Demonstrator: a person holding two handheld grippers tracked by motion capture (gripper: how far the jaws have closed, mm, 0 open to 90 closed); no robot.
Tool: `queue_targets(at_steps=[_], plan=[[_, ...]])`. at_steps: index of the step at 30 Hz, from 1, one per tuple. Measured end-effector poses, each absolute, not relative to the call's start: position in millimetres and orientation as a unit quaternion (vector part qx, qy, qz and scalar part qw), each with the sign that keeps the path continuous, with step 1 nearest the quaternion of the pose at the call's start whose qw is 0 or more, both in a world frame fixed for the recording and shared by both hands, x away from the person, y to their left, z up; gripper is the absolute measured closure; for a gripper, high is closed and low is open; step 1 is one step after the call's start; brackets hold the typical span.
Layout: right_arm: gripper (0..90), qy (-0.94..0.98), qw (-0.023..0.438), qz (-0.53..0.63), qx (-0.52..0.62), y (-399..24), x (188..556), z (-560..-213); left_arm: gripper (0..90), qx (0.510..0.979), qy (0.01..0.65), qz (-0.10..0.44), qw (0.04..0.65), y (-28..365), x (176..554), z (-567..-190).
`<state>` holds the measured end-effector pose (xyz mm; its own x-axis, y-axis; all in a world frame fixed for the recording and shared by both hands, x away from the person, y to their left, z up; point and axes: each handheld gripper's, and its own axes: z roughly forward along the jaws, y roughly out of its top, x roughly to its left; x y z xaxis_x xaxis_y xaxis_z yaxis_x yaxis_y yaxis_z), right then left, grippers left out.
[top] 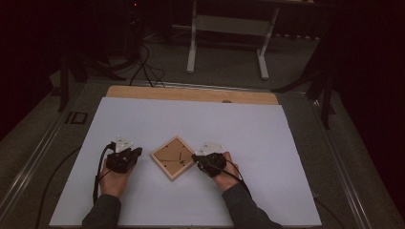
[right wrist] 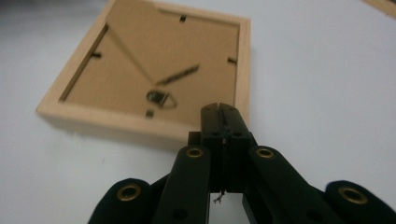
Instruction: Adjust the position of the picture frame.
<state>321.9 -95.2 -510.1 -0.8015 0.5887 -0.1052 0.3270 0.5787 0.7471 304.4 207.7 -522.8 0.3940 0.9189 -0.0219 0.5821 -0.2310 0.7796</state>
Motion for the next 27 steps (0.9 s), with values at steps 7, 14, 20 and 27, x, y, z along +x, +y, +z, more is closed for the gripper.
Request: queue_targets(at_steps=[7, 14, 20, 27], plan=[[89.7, 0.876, 0.165, 0.369, 0.264, -104, 311, -518, 89.3, 0.76, 0.493, 0.216, 0.363, 198, 311, -528], [89.7, 0.882, 0.154, 0.363, 0.259, -100, 306, -524, 89.2, 0.769, 0.486, 0.208, 0.359, 192, 310, -530], [89.7, 0.887, 0.148, 0.36, 0.25, -93, 303, -528, 89.2, 0.772, 0.484, 0.209, 0.356, 189, 309, -531], [89.7, 0.89, 0.146, 0.356, 0.245, -90, 302, -530, 89.3, 0.773, 0.484, 0.209, 0.354, 188, 308, -531]])
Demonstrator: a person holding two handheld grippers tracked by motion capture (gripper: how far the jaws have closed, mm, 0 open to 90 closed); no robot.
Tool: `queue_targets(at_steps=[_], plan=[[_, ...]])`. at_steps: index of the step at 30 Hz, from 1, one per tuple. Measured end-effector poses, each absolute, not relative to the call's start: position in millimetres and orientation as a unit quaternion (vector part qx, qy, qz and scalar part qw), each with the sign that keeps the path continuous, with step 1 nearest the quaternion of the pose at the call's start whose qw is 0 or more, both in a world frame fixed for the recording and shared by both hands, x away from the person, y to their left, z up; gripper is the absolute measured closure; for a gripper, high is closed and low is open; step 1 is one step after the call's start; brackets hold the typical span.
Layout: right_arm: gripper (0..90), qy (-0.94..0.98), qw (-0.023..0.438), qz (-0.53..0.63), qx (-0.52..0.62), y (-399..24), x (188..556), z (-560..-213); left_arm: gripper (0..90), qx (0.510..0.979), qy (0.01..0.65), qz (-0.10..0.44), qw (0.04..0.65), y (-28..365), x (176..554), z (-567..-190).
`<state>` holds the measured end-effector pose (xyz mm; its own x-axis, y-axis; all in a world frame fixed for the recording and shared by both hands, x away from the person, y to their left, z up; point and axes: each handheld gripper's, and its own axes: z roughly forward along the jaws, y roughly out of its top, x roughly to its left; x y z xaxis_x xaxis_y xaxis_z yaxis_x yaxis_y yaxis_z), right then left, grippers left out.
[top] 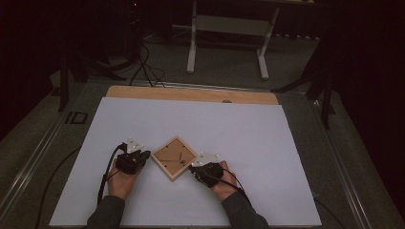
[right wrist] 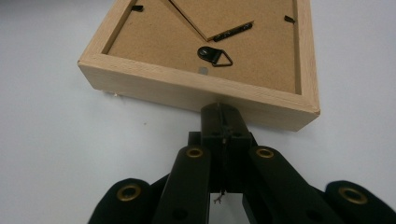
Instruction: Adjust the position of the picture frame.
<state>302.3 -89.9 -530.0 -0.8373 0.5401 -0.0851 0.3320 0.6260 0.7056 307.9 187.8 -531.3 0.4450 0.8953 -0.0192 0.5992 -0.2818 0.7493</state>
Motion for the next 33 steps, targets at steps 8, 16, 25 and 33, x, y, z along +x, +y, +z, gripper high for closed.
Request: queue_targets(at_steps=[8, 16, 25, 33], plan=[[89.7, 0.887, 0.148, 0.358, 0.25, -93, 304, -528, 89.4, 0.776, 0.479, 0.208, 0.355, 183, 306, -531], [89.7, 0.888, 0.147, 0.356, 0.251, -95, 304, -527, 89.5, 0.777, 0.475, 0.206, 0.358, 177, 304, -532], [89.8, 0.888, 0.153, 0.345, 0.261, -101, 306, -525, 89.5, 0.778, 0.47, 0.194, 0.368, 170, 301, -533], [89.8, 0.887, 0.155, 0.337, 0.274, -111, 305, -523, 89.5, 0.794, 0.455, 0.188, 0.358, 156, 298, -536]])
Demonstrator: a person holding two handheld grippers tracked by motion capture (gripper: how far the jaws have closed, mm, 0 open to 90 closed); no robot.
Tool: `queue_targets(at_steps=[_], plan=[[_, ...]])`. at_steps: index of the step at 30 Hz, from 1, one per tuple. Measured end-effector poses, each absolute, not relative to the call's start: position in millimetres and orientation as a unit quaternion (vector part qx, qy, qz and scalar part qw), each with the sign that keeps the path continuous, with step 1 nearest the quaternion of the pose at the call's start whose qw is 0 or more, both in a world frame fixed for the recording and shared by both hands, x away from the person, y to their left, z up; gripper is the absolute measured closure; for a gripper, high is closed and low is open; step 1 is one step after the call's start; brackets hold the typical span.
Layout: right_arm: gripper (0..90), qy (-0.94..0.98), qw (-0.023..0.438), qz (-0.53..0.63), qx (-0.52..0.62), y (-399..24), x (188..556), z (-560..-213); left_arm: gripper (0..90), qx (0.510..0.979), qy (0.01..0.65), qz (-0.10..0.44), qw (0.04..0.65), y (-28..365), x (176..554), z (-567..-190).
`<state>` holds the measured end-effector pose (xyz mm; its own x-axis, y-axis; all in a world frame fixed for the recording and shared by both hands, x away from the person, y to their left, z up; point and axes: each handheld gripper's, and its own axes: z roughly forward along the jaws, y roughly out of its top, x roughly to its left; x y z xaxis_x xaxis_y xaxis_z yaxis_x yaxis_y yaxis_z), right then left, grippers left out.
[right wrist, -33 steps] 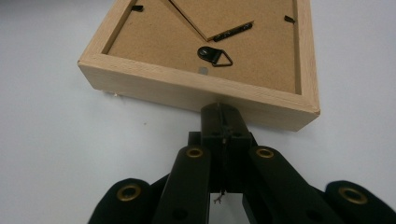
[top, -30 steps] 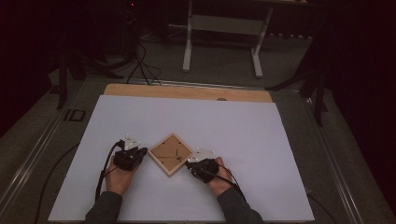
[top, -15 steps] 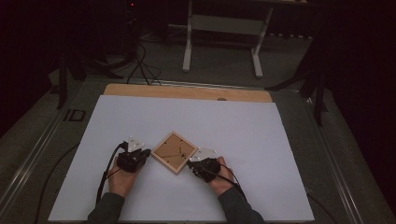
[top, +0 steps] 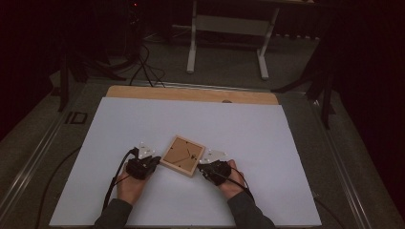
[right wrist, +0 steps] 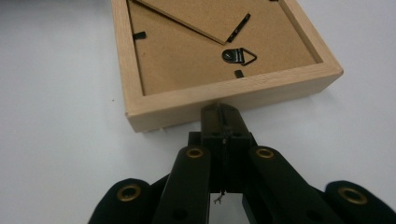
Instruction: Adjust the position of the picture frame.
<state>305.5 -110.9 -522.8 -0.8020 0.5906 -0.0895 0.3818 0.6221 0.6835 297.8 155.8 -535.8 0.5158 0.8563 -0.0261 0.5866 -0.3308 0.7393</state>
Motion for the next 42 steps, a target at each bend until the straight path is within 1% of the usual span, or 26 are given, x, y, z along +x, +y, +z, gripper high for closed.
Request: queue_targets(at_steps=[6, 18, 33, 42], plan=[[89.8, 0.889, 0.153, 0.334, 0.274, -116, 302, -521, 89.5, 0.797, 0.45, 0.186, 0.358, 151, 295, -536], [89.8, 0.899, 0.134, 0.328, 0.257, -120, 287, -522, 89.5, 0.802, 0.441, 0.185, 0.357, 143, 291, -535], [89.8, 0.884, 0.142, 0.33, 0.299, -137, 299, -526, 89.5, 0.81, 0.428, 0.18, 0.359, 130, 285, -535], [89.9, 0.88, 0.148, 0.326, 0.313, -137, 303, -530, 89.6, 0.807, 0.43, 0.184, 0.359, 127, 285, -535]])
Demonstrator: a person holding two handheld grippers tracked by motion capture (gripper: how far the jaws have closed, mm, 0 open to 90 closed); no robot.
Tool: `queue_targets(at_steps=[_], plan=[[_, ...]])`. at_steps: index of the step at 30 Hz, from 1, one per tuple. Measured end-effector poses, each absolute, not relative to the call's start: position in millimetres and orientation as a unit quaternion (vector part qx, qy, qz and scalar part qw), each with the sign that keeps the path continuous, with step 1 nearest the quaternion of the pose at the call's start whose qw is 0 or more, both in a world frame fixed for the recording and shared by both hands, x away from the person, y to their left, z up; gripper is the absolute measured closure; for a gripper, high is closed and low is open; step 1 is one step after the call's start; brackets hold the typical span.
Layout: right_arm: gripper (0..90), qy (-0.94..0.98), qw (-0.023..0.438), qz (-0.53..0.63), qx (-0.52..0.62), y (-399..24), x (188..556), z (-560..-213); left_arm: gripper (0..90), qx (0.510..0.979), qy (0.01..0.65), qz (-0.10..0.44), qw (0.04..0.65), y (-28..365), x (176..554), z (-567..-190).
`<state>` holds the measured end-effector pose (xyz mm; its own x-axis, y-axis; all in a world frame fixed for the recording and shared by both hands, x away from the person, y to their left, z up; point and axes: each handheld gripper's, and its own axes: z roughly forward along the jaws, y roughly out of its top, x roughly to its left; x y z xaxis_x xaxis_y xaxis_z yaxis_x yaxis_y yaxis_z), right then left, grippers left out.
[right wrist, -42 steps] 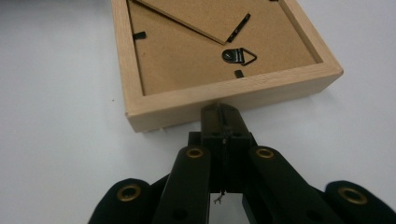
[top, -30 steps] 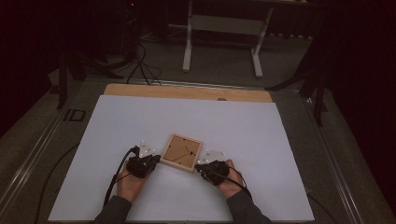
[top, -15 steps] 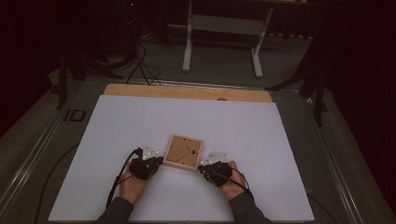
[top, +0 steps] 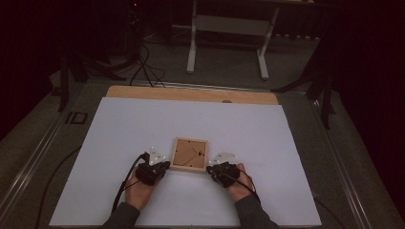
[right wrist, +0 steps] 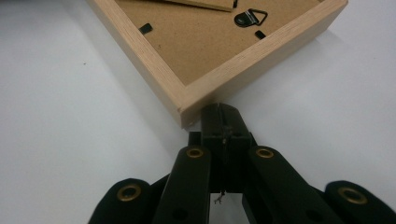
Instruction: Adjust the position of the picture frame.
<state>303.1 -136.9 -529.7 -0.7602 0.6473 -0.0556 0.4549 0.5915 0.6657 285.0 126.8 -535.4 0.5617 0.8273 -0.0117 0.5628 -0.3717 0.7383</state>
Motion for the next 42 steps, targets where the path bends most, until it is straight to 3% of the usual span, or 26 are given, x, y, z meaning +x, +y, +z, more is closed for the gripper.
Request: queue_targets(at_steps=[33, 42], plan=[[89.8, 0.865, 0.16, 0.332, 0.34, -138.8, 310.2, -531.5, 87.4, 0.805, 0.432, 0.181, 0.365, 126.0, 288.4, -536.3], [89.8, 0.855, 0.223, 0.329, 0.332, -133.2, 305.7, -527.3, 77.9, 0.794, 0.445, 0.188, 0.368, 132.6, 289.9, -533.2]])
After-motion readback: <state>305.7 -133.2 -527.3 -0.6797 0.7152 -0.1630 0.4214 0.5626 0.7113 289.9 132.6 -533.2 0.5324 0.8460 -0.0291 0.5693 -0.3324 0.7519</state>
